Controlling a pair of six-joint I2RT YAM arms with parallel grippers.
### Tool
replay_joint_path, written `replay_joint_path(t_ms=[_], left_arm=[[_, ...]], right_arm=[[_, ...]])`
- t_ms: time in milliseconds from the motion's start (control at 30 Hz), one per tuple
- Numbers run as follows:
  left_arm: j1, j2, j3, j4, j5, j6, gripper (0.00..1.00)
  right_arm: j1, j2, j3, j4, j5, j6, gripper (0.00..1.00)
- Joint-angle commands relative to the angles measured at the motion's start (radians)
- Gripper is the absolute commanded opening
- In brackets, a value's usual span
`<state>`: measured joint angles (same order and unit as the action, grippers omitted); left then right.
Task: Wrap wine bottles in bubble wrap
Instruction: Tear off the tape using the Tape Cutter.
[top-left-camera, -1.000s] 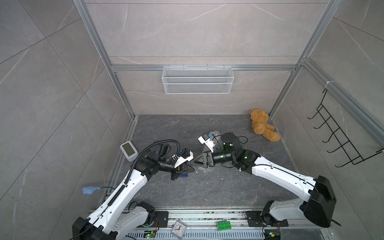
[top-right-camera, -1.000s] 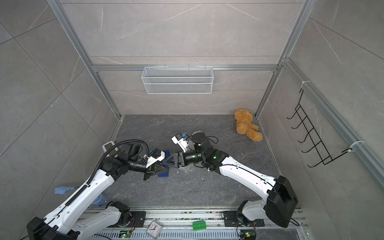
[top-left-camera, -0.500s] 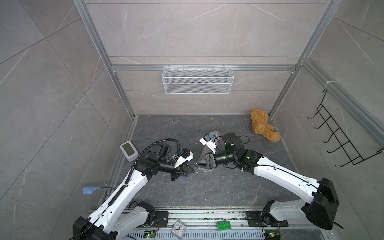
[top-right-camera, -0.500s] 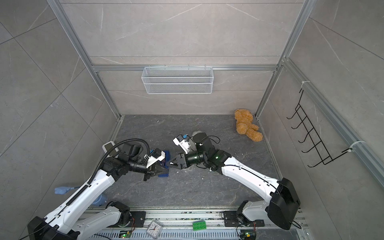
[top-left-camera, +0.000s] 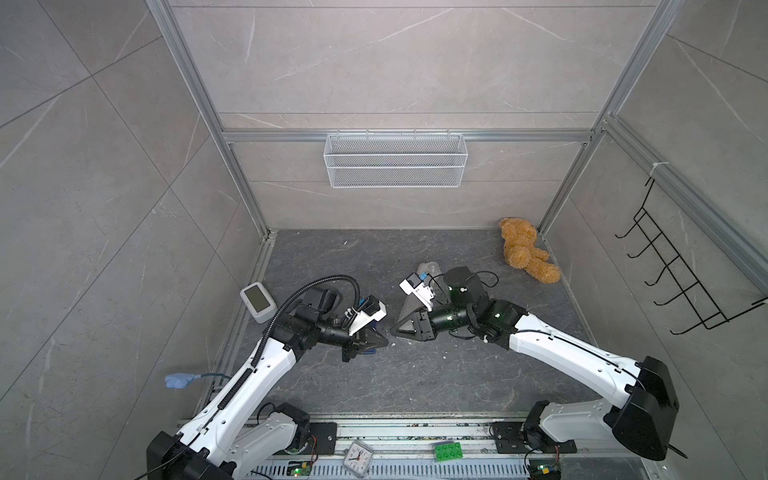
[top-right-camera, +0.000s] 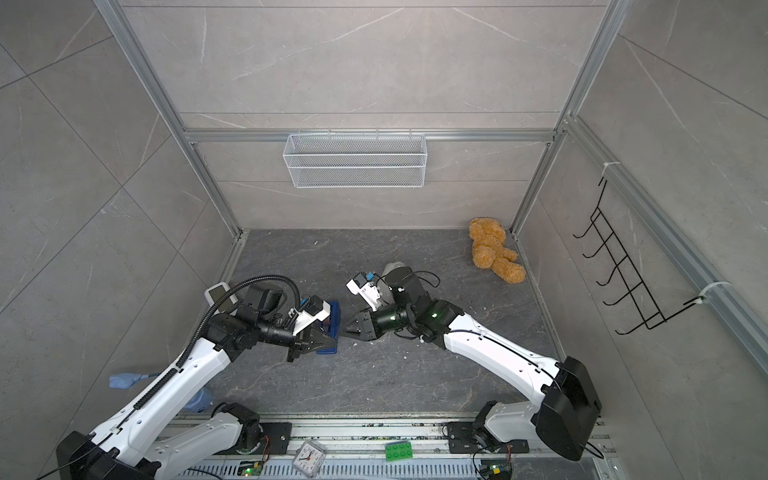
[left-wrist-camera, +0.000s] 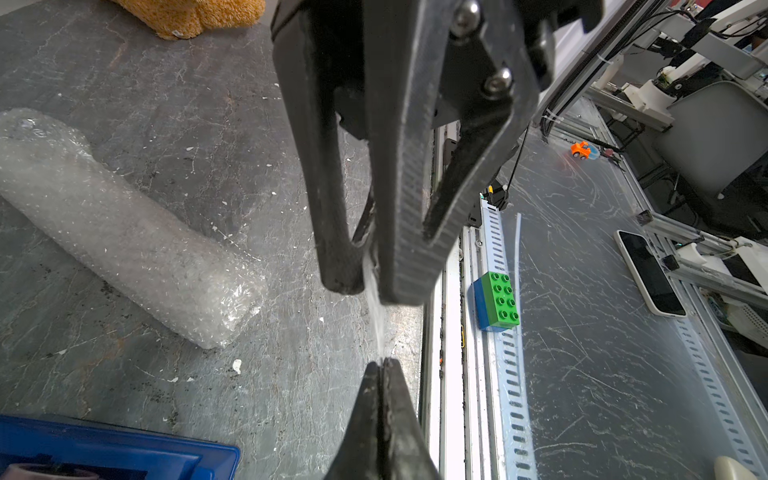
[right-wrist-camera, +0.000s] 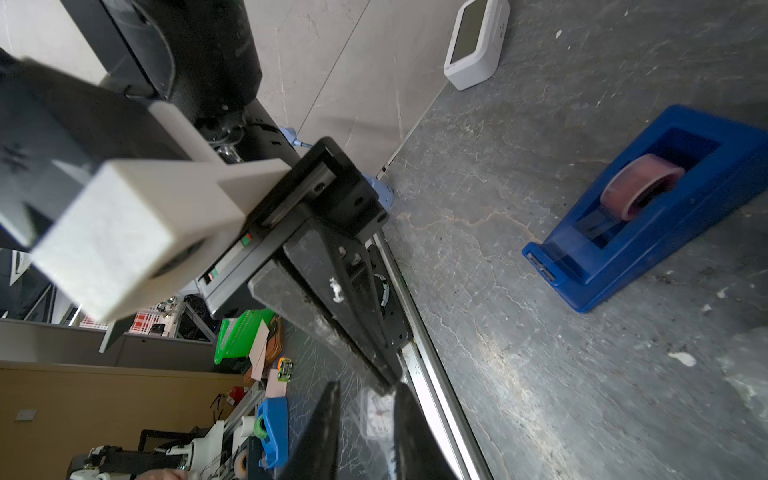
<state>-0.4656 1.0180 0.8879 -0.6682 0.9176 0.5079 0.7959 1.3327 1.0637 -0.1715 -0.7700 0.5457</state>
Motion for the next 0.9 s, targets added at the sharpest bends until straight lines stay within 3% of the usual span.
replay_joint_path(t_ms=[0, 167, 433, 467, 600, 667, 733, 867], left_arm=[[0.006, 0.002, 0.017, -0.018, 0.028, -0.009, 0.0], [0.012, 0.01, 0.014, -0.021, 0.02, -0.016, 0.0], [0.015, 0.035, 0.025, -0.021, 0.01, -0.033, 0.0], [0.015, 0.036, 0.027, -0.024, 0.007, -0.034, 0.04], [0.017, 0.026, 0.019, -0.011, -0.019, -0.043, 0.38], [0.017, 0.017, 0.01, 0.016, -0.041, -0.062, 0.49], [0.017, 0.008, 0.003, 0.053, -0.078, -0.097, 0.55], [0.017, 0.042, 0.018, 0.127, -0.21, -0.256, 0.54]], right_arm=[[-0.005, -0.033, -0.002, -0.026, 0.028, -0.035, 0.17], [-0.006, -0.037, 0.006, -0.061, 0.063, -0.05, 0.0], [-0.005, -0.047, 0.015, -0.098, 0.104, -0.072, 0.0], [-0.005, -0.054, 0.015, -0.103, 0.12, -0.079, 0.0], [-0.005, -0.093, 0.014, -0.138, 0.228, -0.107, 0.0], [-0.006, -0.117, 0.013, -0.164, 0.302, -0.12, 0.0], [-0.006, -0.146, 0.003, -0.187, 0.399, -0.127, 0.0], [-0.006, -0.194, -0.021, -0.27, 0.667, -0.122, 0.0]])
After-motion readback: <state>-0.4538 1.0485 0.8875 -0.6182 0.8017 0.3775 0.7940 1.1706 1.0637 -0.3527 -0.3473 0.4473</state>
